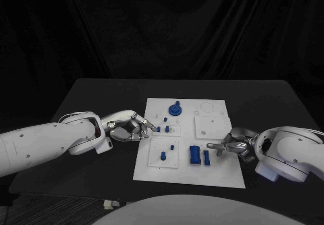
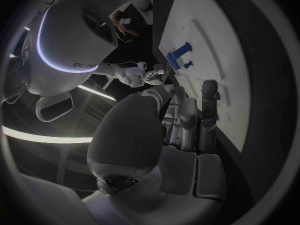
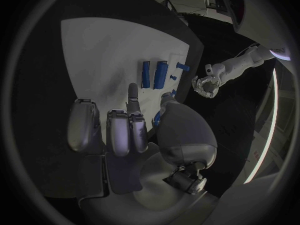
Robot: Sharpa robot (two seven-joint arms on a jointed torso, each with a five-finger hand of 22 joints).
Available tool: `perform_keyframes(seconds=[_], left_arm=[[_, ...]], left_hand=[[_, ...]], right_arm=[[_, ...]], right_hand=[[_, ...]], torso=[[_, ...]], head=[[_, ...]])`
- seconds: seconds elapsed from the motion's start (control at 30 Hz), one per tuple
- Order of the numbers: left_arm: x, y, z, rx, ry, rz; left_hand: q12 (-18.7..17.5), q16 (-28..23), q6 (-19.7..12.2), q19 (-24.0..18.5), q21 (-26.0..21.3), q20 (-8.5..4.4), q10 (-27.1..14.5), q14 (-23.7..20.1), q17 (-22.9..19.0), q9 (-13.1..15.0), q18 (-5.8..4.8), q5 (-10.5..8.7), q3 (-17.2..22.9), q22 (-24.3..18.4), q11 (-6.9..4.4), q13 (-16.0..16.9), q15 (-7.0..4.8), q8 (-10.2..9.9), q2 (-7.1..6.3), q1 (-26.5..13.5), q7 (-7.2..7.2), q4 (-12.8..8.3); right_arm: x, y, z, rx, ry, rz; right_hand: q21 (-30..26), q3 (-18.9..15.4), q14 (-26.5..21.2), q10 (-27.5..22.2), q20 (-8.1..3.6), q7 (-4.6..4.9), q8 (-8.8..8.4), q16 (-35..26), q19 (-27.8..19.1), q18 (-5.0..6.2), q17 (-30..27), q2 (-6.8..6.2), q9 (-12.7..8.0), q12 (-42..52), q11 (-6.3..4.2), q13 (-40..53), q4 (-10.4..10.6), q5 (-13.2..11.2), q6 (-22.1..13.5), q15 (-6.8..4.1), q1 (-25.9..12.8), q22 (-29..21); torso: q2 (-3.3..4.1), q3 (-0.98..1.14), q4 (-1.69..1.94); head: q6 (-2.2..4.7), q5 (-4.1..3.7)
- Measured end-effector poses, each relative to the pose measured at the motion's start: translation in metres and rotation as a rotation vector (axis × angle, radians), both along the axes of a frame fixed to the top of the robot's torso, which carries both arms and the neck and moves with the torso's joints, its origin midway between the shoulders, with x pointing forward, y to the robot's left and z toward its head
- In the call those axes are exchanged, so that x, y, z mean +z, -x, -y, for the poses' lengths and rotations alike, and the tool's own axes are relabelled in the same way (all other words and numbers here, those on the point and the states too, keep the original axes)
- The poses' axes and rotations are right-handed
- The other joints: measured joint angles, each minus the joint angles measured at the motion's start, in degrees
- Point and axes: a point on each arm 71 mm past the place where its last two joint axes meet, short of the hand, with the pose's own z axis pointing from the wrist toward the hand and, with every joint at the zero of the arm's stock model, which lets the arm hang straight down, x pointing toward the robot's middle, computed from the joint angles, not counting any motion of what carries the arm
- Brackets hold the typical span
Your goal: Assemble the parts on the task board
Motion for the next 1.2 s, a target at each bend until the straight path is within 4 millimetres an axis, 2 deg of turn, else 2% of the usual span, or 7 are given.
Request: perform_keyframes(seconds=[0.1,0.17,0.37,0.5,0.6,0.73,1.2], left_arm=[[0.0,0.0,0.0,0.0,0.0,0.0],[0.0,0.0,0.0,0.0,0.0,0.0],[0.0,0.0,0.0,0.0,0.0,0.0],[0.0,0.0,0.0,0.0,0.0,0.0],[0.0,0.0,0.0,0.0,0.0,0.0],[0.0,0.0,0.0,0.0,0.0,0.0],[-0.001,0.0,0.0,-0.001,0.001,-0.001]], left_hand=[[0.0,0.0,0.0,0.0,0.0,0.0,0.0,0.0,0.0,0.0,0.0,0.0,0.0,0.0,0.0,0.0,0.0,0.0,0.0,0.0,0.0,0.0],[0.0,0.0,0.0,0.0,0.0,0.0,0.0,0.0,0.0,0.0,0.0,0.0,0.0,0.0,0.0,0.0,0.0,0.0,0.0,0.0,0.0,0.0],[0.0,0.0,0.21,0.0,0.0,0.0,0.01,0.0,0.0,0.0,0.01,0.0,0.16,0.0,0.01,0.0,0.0,0.0,0.0,0.0,0.2,0.16],[0.0,0.0,0.21,0.0,0.0,0.0,0.01,0.0,0.0,0.0,0.0,0.0,0.16,0.0,0.01,-0.05,0.0,0.0,0.0,0.0,0.2,0.17],[0.0,0.0,0.62,0.0,0.0,0.0,0.01,0.0,0.0,0.0,0.0,0.0,0.16,0.0,0.02,-0.06,0.0,0.0,0.0,0.0,0.2,0.16],[0.0,0.0,0.62,0.0,0.0,0.0,0.02,0.0,0.0,0.0,0.0,0.0,0.16,0.0,0.02,-0.06,0.0,0.0,0.0,0.0,0.2,0.16],[0.0,0.0,0.62,0.0,0.22,0.0,0.05,0.0,0.01,0.0,0.0,-0.01,0.32,0.0,0.05,-0.04,0.0,0.0,0.0,0.0,0.2,0.0]], right_arm=[[0.007,0.001,0.002,-0.002,-0.012,0.074],[0.013,0.002,0.002,0.0,-0.029,0.133],[0.025,0.001,-0.001,0.024,-0.1,0.285],[0.027,-0.001,-0.003,0.044,-0.143,0.344],[0.024,-0.001,-0.004,0.053,-0.162,0.358],[0.017,-0.001,-0.004,0.057,-0.172,0.351],[0.001,0.0,-0.007,0.059,-0.174,0.302]], right_hand=[[1.73,0.72,0.22,0.0,-0.11,-0.31,1.43,0.82,0.11,0.0,0.0,2.66,0.96,0.0,-0.42,0.0,0.07,12.81,-0.31,-0.22,3.81,0.0],[3.04,1.76,0.22,0.0,-0.11,-0.51,2.15,1.22,0.11,0.0,0.0,2.92,1.44,0.0,-0.42,0.0,-0.97,19.49,-0.51,-0.22,7.45,0.0],[5.97,4.06,0.02,-0.01,-0.11,-0.41,2.54,1.88,0.11,0.0,0.0,2.77,1.5,0.0,-0.42,-0.01,-2.95,26.9,-2.2,-0.42,13.76,0.0],[7.25,5.95,0.01,0.08,-0.11,0.12,0.72,1.88,0.11,-0.92,0.0,3.93,-1.07,0.0,0.12,0.0,-2.1,27.67,-2.96,-0.42,15.71,0.0],[7.25,6.33,0.09,0.01,-0.07,0.55,-0.87,1.88,0.14,-0.92,0.0,4.63,-3.47,0.0,0.5,0.0,0.02,26.12,-2.53,-0.07,15.44,0.01],[7.25,5.84,-0.03,0.08,0.2,1.06,-2.01,1.88,0.41,-0.92,0.0,6.71,-6.05,0.0,0.54,0.0,0.64,23.43,-1.77,0.05,12.39,0.04],[6.98,4.57,-0.03,0.08,0.2,0.93,-2.84,1.88,0.41,-0.91,0.0,8.18,-8.96,0.0,0.54,-0.02,0.78,22.43,0.12,0.05,8.23,0.03]], torso=[[0.0,-0.01,0.01],[0.0,0.0,0.01],[0.0,-0.01,0.01],[0.0,-0.01,0.01],[0.0,-0.01,0.01],[0.0,-0.01,0.01],[0.0,-0.01,0.01]], head=[[0.0,-0.07],[0.0,-0.09],[0.0,-0.1],[0.01,-0.02],[0.01,0.03],[0.01,0.09],[0.01,0.02]])
